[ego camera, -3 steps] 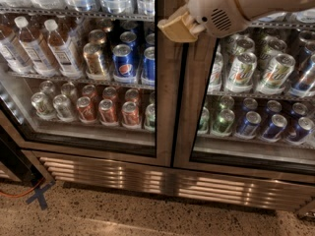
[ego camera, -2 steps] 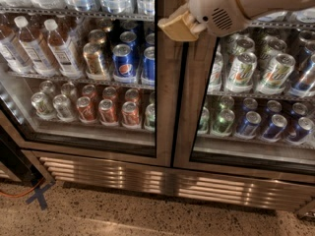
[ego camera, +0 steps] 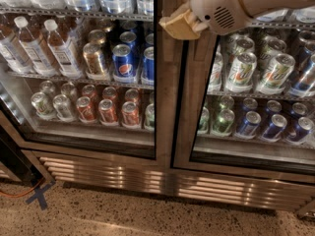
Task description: Open left fridge door
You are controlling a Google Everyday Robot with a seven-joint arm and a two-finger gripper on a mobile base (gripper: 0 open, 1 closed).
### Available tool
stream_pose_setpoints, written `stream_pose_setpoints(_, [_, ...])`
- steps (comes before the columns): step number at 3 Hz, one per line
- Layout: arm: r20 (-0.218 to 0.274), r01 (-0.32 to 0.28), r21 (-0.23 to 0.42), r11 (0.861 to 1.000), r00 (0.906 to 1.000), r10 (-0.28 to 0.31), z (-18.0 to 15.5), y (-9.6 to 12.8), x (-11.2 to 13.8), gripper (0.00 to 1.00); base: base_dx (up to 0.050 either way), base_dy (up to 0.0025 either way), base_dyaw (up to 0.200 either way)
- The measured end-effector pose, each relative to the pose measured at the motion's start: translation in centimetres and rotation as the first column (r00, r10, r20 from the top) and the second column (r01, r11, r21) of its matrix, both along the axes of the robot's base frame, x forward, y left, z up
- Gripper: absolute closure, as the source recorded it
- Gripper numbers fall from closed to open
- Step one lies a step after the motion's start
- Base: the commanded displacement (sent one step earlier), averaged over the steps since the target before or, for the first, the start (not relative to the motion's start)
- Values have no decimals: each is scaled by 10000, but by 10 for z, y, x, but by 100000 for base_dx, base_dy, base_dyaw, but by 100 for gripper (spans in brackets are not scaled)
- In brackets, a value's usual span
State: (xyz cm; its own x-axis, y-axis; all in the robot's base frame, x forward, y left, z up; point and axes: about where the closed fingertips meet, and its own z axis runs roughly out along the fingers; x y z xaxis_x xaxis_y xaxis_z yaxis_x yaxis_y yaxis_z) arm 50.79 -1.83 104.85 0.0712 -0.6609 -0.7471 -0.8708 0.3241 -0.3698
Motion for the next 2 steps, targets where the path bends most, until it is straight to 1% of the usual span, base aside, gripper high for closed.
stream_pose_setpoints(1, [1, 0, -1, 10000, 10000, 0, 6, -6, -2, 100, 0, 0, 0])
stream_pose_setpoints(2, [1, 0, -1, 10000, 10000, 0, 6, -6, -2, 100, 0, 0, 0])
